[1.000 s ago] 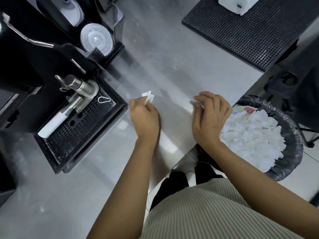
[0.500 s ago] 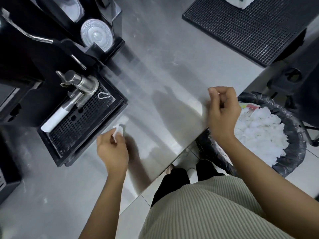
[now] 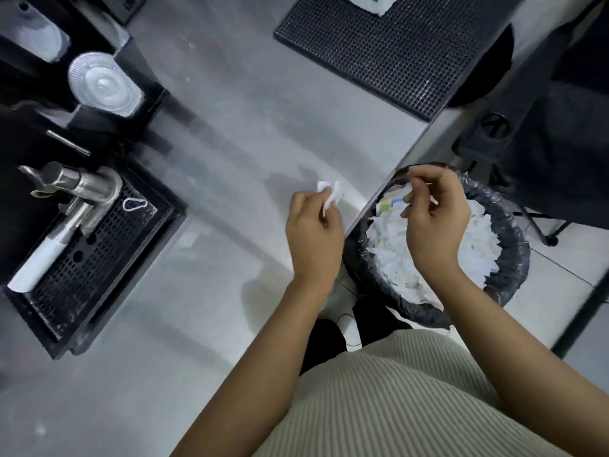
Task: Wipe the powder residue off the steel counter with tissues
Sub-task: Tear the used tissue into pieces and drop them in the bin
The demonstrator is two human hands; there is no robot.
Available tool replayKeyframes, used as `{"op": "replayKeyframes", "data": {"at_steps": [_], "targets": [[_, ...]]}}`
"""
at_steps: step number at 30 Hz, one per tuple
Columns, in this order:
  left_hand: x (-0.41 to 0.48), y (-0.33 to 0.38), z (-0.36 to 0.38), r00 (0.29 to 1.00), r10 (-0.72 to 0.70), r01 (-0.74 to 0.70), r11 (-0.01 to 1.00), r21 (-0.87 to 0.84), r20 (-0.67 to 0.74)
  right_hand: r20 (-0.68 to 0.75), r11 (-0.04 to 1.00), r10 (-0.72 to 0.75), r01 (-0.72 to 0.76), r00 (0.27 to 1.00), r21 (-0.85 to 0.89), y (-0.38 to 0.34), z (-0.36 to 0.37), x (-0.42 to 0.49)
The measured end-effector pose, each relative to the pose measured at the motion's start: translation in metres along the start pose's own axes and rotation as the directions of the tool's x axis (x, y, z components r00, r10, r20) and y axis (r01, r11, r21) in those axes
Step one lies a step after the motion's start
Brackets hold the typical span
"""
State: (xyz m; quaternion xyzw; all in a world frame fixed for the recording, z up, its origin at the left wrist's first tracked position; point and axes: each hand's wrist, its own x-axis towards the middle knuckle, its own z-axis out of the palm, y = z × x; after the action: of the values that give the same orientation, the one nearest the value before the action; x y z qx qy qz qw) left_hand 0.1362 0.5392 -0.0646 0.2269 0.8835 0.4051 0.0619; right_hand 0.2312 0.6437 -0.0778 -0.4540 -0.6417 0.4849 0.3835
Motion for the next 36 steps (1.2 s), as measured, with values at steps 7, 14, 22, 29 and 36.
{"op": "replayKeyframes", "data": {"at_steps": [7,14,22,29,36], "targets": [[0.010,0.028,0.007,0.965,-0.065,0.163,0.907,-0.387,0.253,-0.017,0.996,0.090,-0.090,0.996,0.025,0.006,-0.028,0.007],[0.037,-0.032,-0.029,0.977,-0.147,0.152,0.988,0.019,-0.156,-0.043,0.989,0.139,-0.137,0.989,0.054,0.012,-0.039,0.010],[0.024,0.034,0.028,0.915,0.200,-0.173,0.979,-0.107,0.350,-0.026,0.990,0.121,-0.118,0.992,0.073,0.009,-0.030,0.010],[0.094,-0.045,-0.049,0.986,-0.147,0.138,0.984,-0.113,-0.079,0.019,0.989,0.085,-0.086,0.996,0.123,0.001,-0.011,0.010],[0.162,-0.064,-0.048,0.958,-0.120,0.162,0.976,0.146,-0.261,-0.012,0.990,0.103,-0.101,0.995,0.099,0.003,-0.011,0.003]]}}
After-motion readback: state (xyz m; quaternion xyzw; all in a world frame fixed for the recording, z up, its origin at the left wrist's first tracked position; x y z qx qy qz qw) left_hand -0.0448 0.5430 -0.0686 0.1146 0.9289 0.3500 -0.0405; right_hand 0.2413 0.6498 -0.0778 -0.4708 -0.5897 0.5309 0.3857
